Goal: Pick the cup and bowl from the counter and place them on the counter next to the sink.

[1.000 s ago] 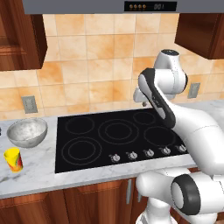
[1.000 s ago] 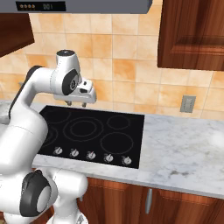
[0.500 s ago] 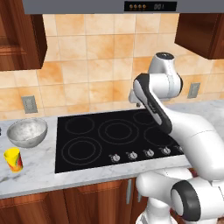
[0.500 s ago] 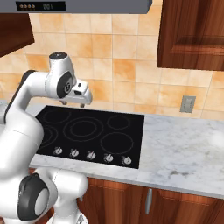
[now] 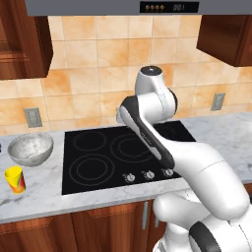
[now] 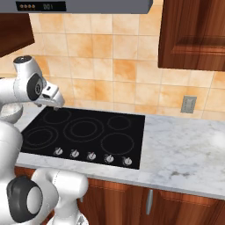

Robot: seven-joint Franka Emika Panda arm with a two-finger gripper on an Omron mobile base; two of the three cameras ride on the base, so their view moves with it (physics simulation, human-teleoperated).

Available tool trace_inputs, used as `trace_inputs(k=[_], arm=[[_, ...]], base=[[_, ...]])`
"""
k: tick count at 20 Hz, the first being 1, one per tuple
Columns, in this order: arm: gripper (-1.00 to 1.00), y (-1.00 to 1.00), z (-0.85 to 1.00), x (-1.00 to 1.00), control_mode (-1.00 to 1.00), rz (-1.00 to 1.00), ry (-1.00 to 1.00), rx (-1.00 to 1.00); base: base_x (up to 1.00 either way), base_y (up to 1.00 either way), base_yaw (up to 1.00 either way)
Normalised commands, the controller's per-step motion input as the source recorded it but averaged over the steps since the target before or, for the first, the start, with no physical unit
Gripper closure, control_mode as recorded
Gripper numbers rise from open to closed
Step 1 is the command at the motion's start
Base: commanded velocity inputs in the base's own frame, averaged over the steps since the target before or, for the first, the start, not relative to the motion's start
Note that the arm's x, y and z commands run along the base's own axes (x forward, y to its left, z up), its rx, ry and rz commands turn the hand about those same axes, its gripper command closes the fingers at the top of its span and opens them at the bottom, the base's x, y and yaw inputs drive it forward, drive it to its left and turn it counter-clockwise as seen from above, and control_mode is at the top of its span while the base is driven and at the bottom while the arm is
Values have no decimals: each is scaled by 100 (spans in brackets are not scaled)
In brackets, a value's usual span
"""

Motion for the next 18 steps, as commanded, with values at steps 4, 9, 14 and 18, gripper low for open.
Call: trace_inputs(k=[4,9,14,18], arm=[[-100,99,-4,-32,-100,0,-1,0],[-100,68,0,-15,-100,25,0,4],[-100,3,0,-4,-100,4,-1,3],[-100,3,0,-3,-100,10,1,11]], base=[[0,0,0],[0,0,0],[0,0,0],[0,0,0]])
